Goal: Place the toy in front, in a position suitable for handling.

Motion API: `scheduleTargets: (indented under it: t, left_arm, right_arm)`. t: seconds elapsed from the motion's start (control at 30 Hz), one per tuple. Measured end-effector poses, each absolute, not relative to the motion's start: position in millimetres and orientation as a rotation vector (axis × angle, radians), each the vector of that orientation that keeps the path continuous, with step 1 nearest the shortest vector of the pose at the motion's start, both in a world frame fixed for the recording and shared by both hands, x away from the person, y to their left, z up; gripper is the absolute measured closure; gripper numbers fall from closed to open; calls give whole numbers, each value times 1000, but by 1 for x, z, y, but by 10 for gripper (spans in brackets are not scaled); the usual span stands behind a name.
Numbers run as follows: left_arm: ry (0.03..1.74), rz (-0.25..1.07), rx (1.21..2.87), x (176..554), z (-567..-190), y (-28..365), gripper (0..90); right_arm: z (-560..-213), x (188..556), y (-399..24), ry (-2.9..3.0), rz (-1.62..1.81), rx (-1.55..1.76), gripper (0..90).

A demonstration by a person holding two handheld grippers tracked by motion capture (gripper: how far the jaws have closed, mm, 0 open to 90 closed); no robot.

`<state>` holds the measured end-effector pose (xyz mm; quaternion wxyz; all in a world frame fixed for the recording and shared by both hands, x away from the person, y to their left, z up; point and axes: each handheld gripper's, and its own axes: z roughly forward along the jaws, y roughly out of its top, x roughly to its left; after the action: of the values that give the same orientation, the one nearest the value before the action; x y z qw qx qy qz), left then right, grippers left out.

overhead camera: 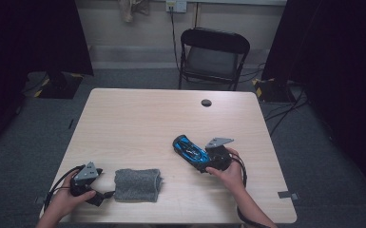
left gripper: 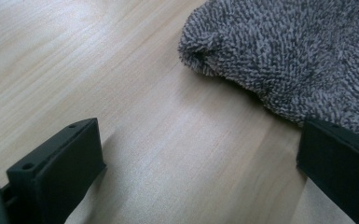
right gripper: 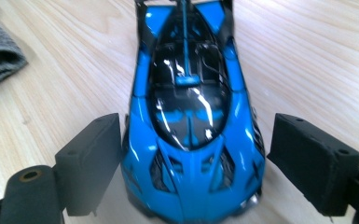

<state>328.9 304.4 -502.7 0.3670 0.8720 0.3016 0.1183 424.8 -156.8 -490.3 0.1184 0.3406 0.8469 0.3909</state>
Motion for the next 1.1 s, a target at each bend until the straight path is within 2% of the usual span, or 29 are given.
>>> scheduleTargets:
  t: [0.6, 1.1]
  left_arm:
    - [778, 305, 2240, 329, -503, 304, 0]
    - [786, 304, 2245, 328, -502, 302, 0]
  right_arm:
    - [-502, 404, -163, 2444, 1078, 983, 188]
    - [-502, 404, -164, 2436, 1088, 983, 227]
